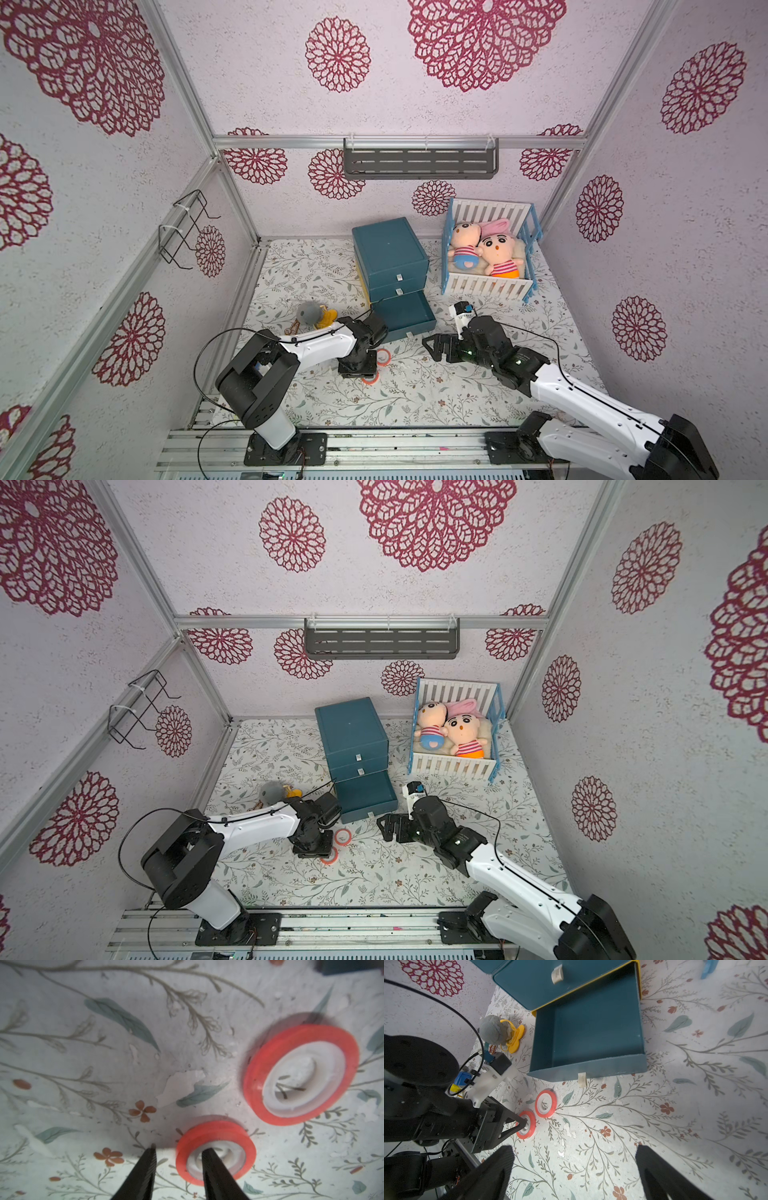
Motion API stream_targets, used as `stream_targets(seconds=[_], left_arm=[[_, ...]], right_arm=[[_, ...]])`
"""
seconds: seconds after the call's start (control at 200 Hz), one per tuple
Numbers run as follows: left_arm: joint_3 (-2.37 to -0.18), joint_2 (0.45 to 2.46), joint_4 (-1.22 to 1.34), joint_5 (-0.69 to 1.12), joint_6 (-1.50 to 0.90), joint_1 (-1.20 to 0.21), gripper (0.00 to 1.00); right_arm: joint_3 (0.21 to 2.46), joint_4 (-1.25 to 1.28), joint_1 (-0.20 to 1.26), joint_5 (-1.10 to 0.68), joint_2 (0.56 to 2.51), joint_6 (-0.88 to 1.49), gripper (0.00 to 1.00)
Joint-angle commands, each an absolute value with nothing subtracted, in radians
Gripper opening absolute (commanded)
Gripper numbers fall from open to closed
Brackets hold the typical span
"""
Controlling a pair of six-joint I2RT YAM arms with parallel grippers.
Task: Place the transparent tape into the drawer according to color
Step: Pick up the tape at the center of the board.
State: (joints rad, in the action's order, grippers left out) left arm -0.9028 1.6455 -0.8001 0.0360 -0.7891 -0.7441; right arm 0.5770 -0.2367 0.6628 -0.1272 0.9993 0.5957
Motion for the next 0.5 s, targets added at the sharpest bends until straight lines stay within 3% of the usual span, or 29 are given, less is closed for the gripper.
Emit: stream_targets(seconds=[0.0,0.495], left_arm=[[-0.911,1.664,-0.782,0.04,-0.779,-0.753,0.39],[-0.933,1.686,-0.787,0.048,-0.774,-0.752,0.1]], right_arm=[[0.566,-0.236,0.652,-0.114,0.976,0.615,0.99],[0.563,-0.226,0.642,-0.166,0.997,0.611,0.99]])
